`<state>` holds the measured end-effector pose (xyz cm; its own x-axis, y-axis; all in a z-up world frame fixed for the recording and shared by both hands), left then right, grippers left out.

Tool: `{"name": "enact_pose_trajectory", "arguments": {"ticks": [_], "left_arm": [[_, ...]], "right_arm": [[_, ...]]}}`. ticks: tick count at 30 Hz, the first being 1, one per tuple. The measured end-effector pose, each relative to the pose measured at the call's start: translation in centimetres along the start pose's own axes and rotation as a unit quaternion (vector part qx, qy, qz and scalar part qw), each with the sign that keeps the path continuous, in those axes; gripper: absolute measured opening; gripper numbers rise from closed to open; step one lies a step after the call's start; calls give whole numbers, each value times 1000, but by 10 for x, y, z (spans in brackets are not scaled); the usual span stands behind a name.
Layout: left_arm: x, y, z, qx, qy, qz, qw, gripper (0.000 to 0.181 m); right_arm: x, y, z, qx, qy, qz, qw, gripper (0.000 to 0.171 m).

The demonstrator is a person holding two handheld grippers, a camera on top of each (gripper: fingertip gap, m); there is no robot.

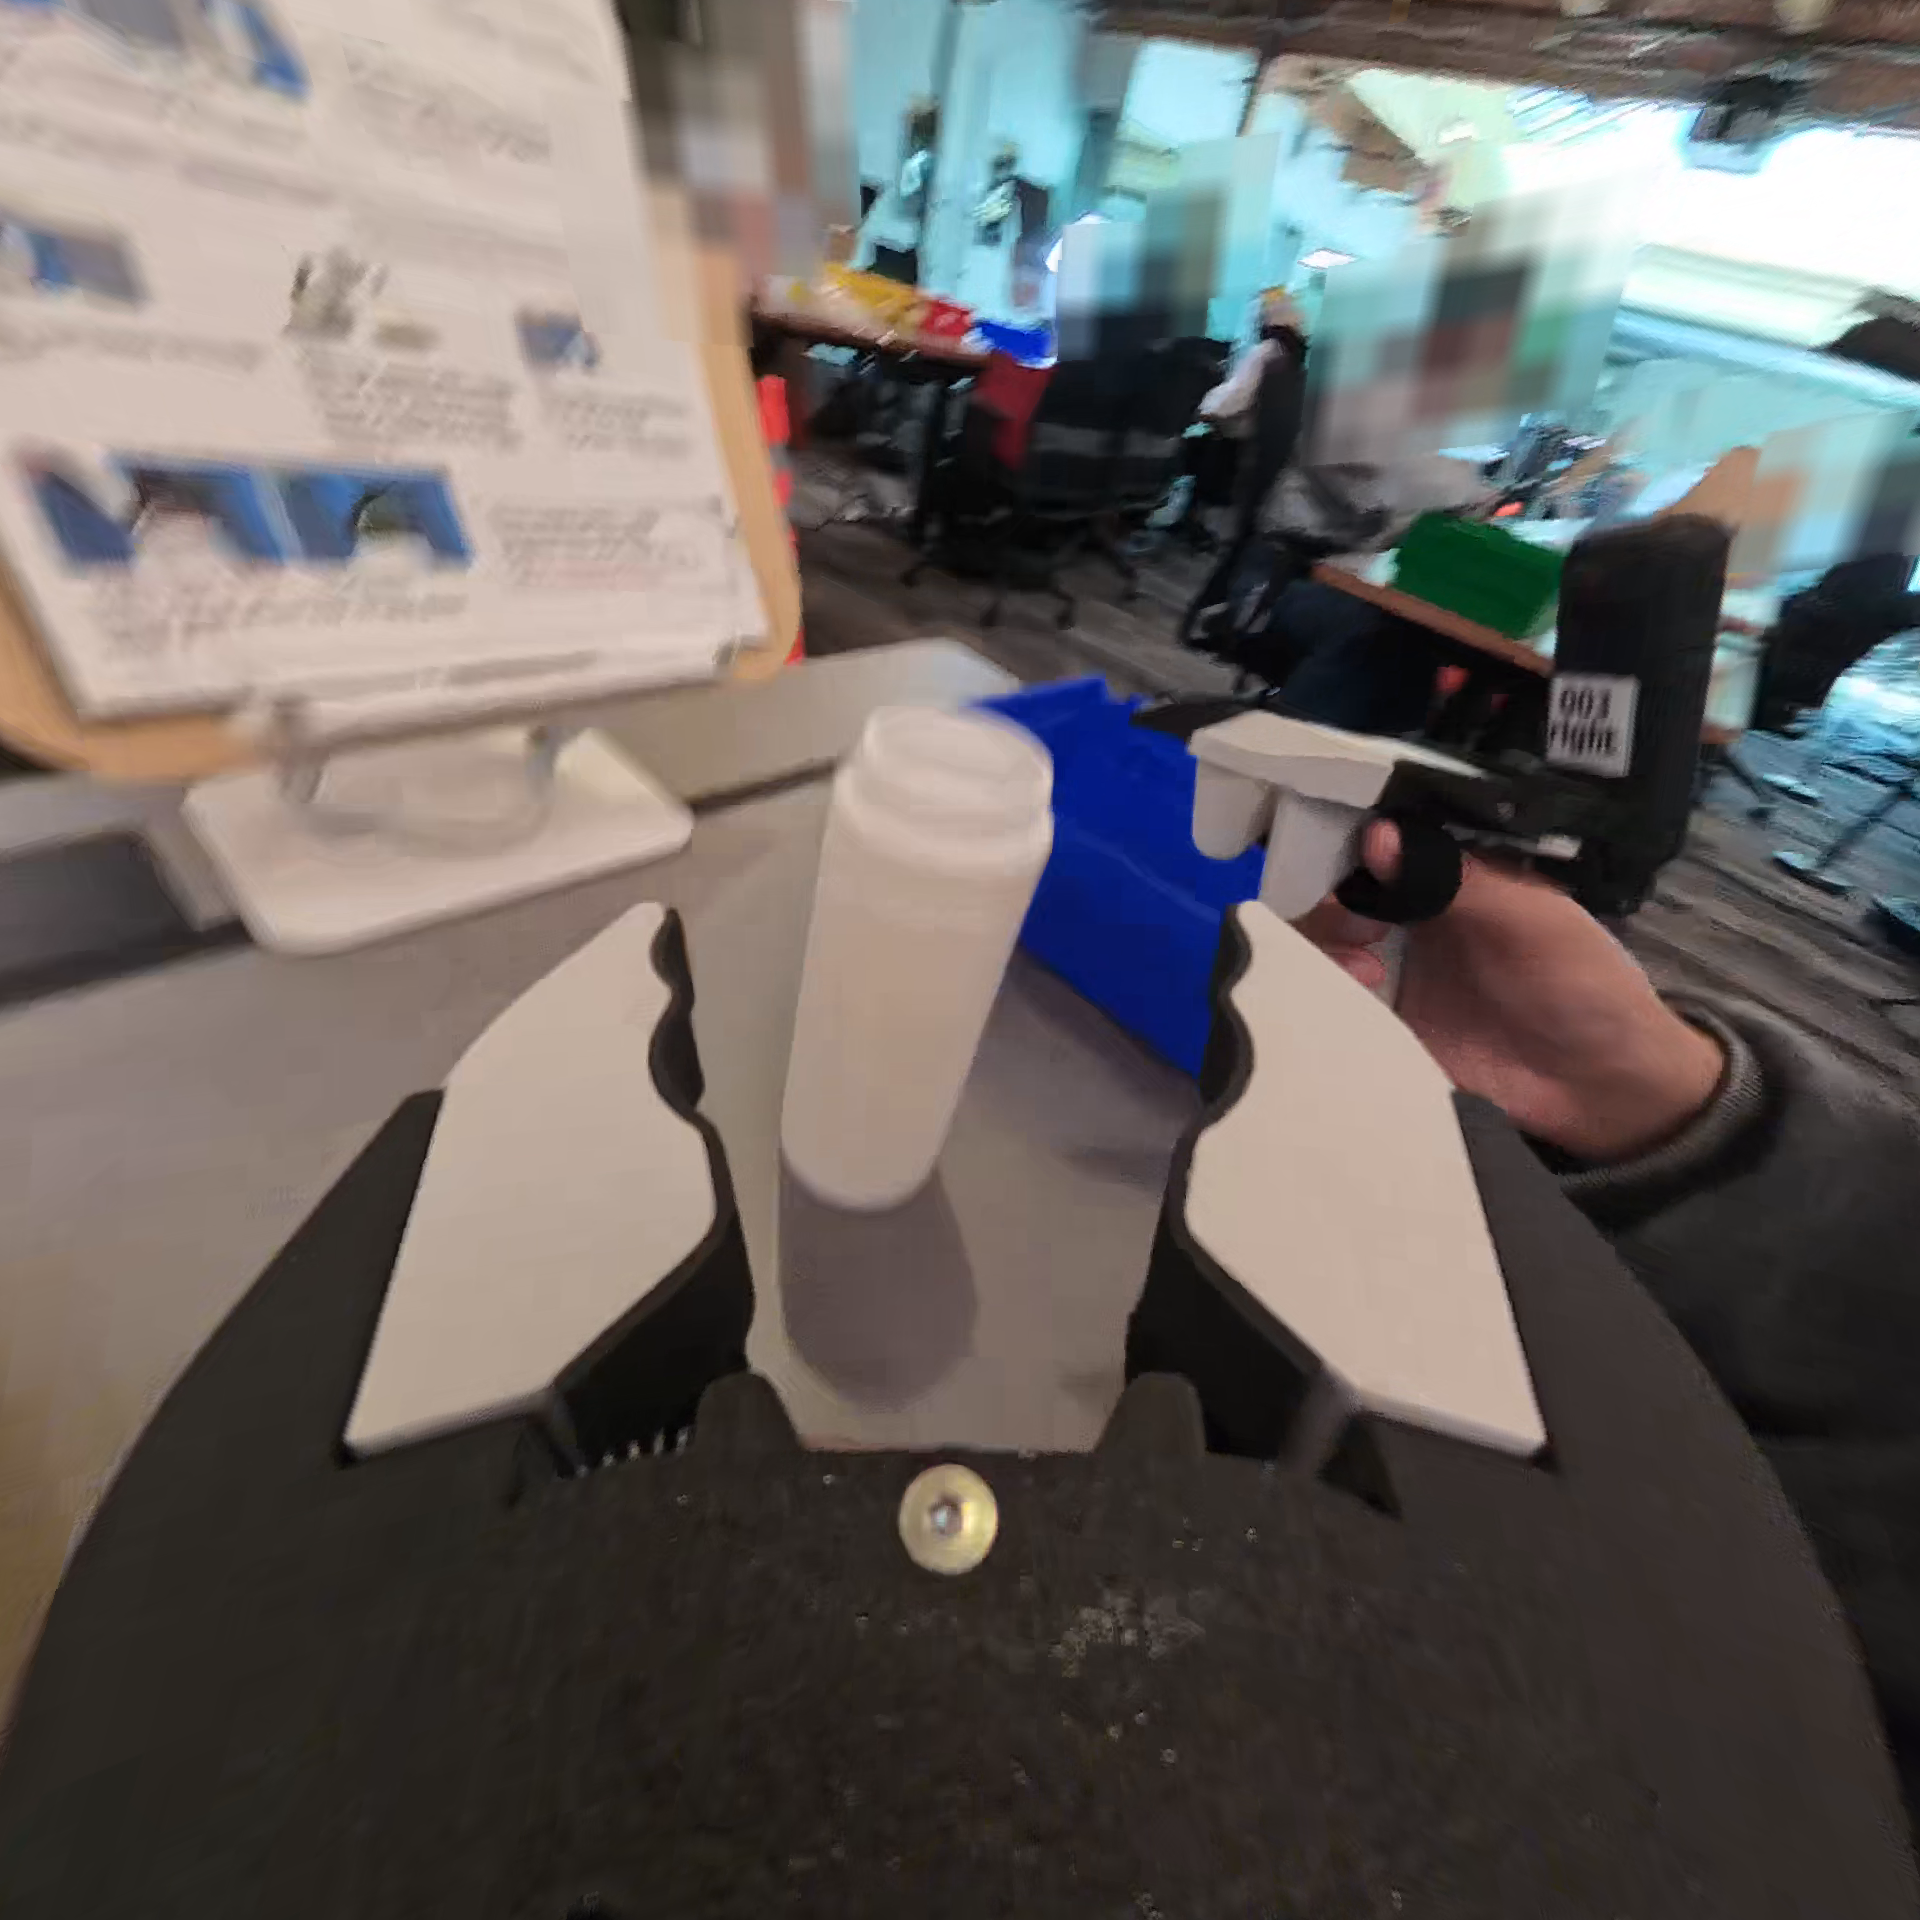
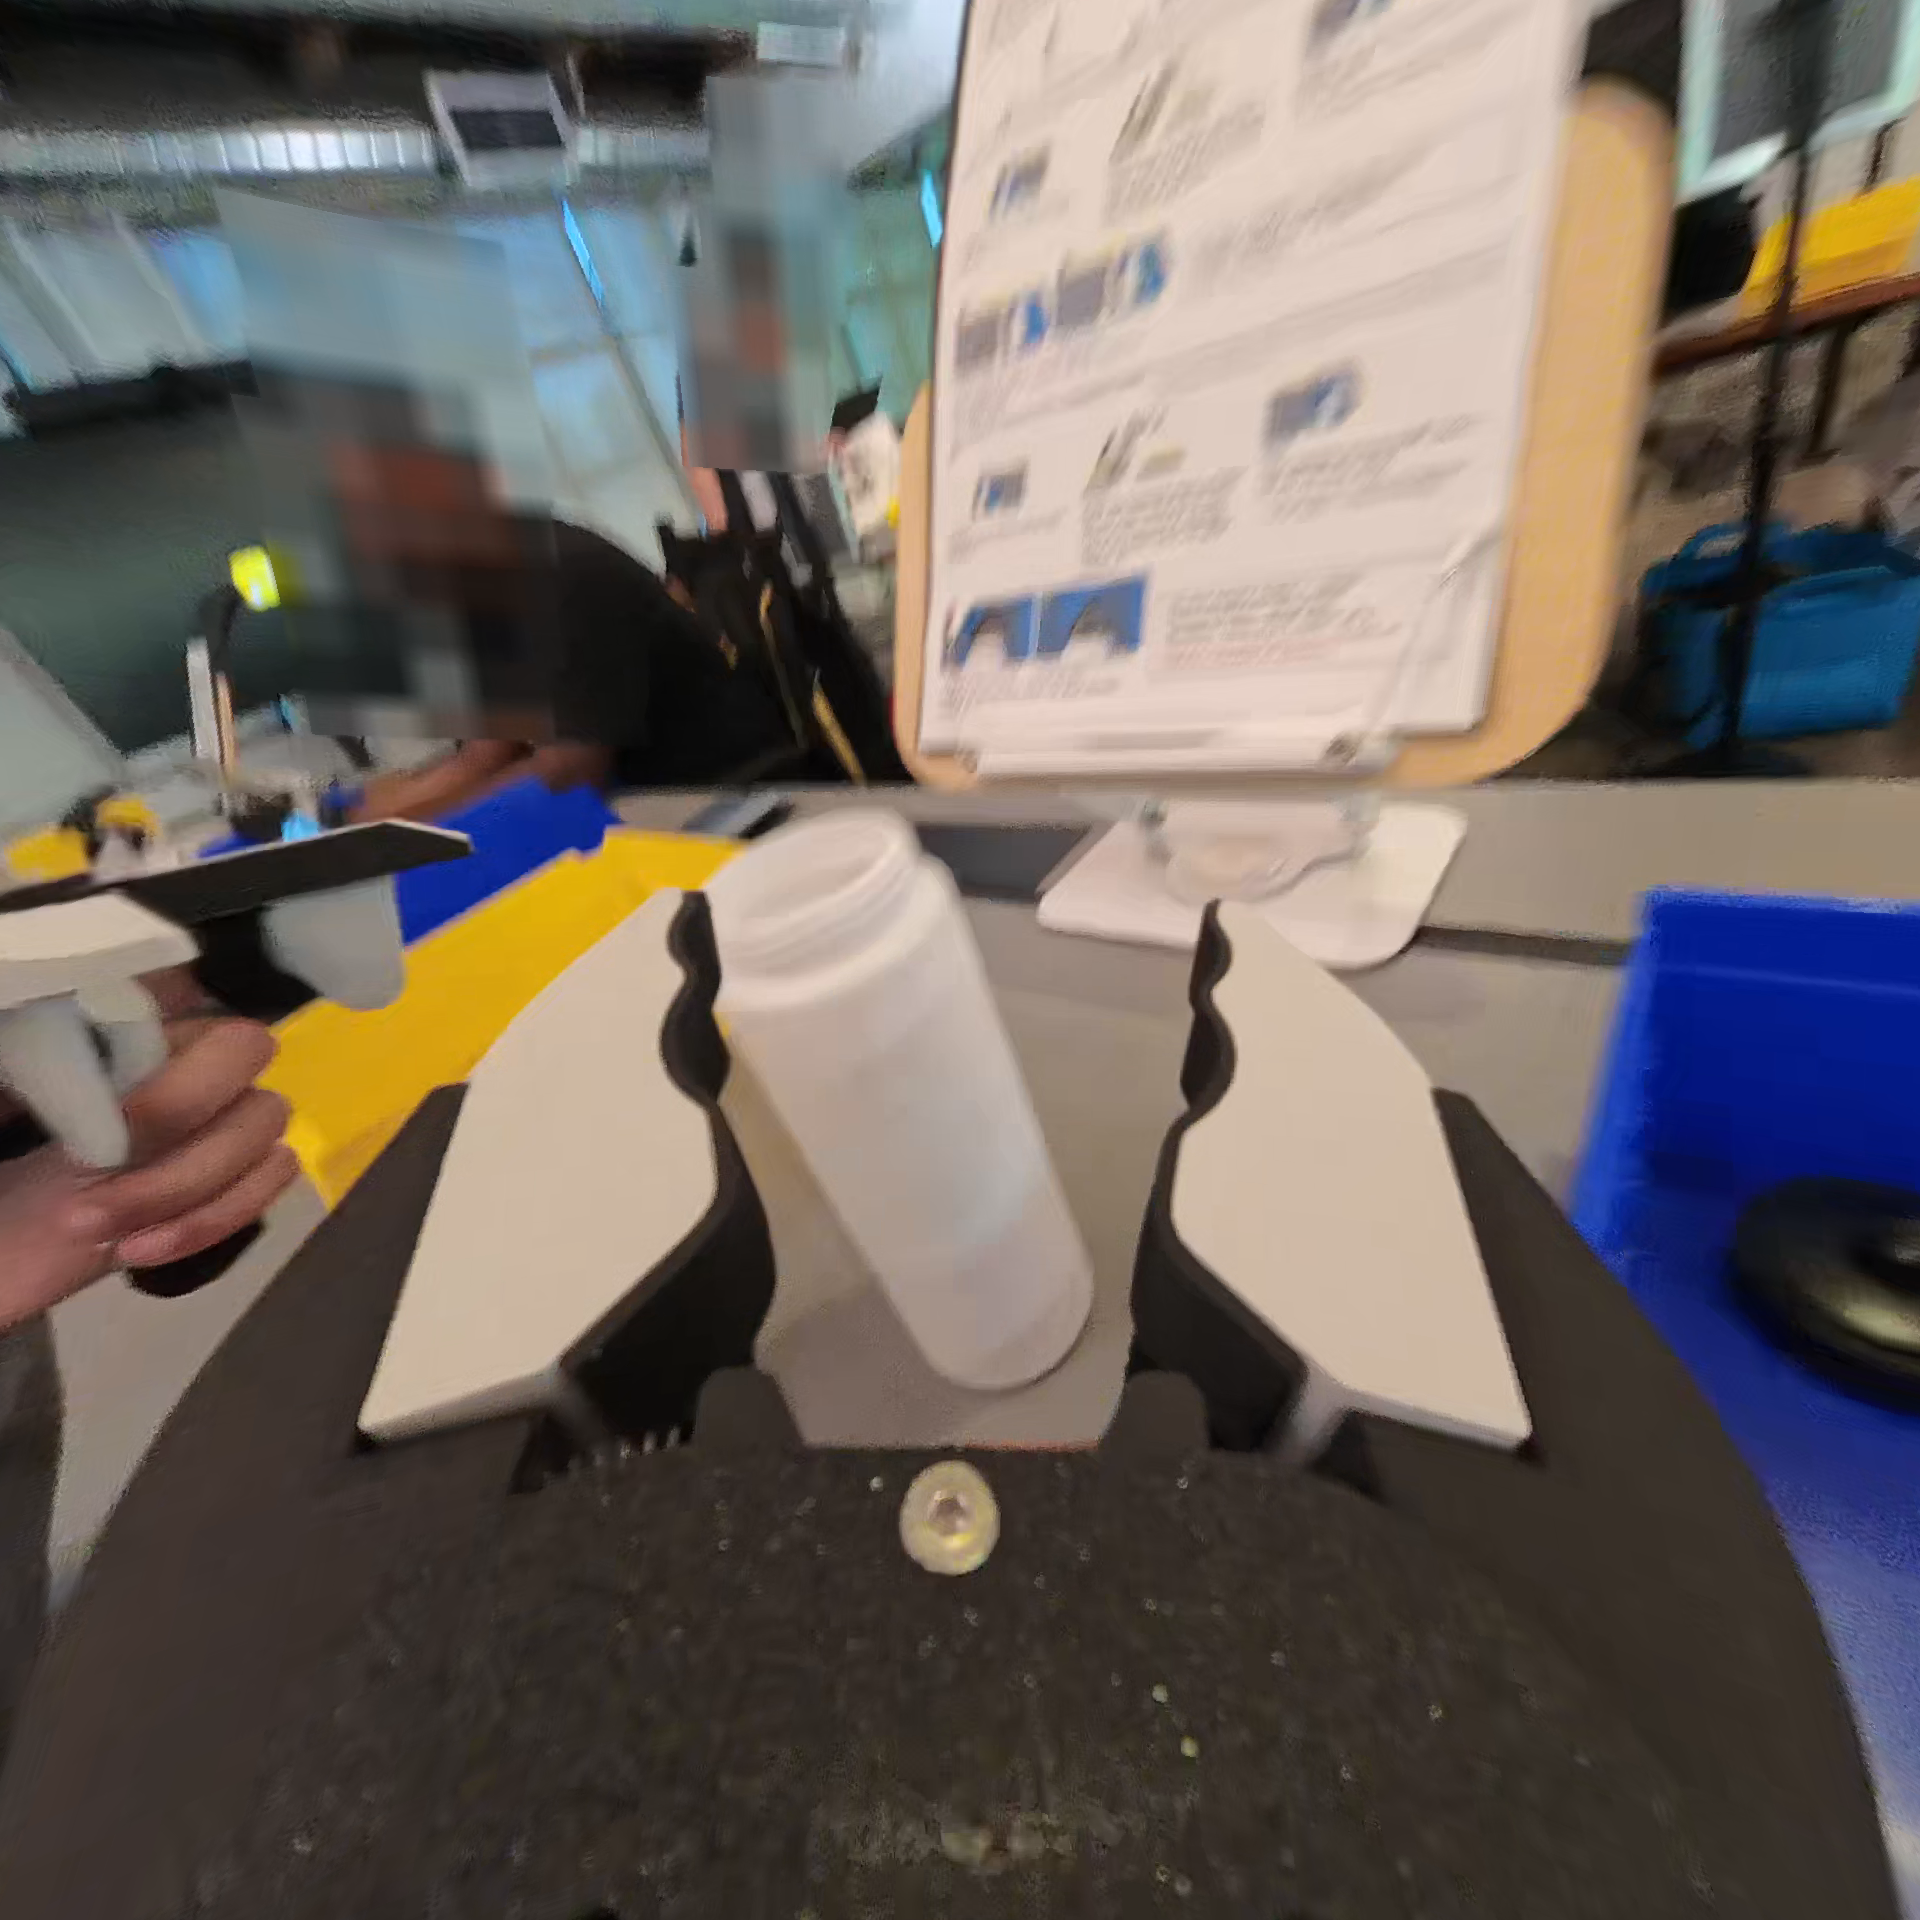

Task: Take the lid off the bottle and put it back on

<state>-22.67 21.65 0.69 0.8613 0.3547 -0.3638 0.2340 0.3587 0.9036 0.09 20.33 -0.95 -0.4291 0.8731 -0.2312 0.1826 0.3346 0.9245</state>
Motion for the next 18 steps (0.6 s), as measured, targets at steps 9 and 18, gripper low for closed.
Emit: {"name": "enact_pose_trajectory", "arguments": {"ticks": [9,18], "left_arm": [[-51,-152,42,123,134,-43,982,92],[-46,-145,41,141,124,-7,982,83]], "right_arm": [[87,-63,-25,-136,-60,-108,983,109],[60,-20,-18,-103,-19,-75,992,87]]}}
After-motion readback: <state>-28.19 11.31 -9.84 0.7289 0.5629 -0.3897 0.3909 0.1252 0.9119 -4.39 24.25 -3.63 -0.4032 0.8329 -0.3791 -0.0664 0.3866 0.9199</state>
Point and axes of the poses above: each gripper's, where its closed fingertips meet, x out along the fingers, y out of its top, z = x × y across the jaws, the point moved 5 cm from there along -x, back along the fingers, and after that the axes turned 14 degrees about -z, right-handed, at the moved point
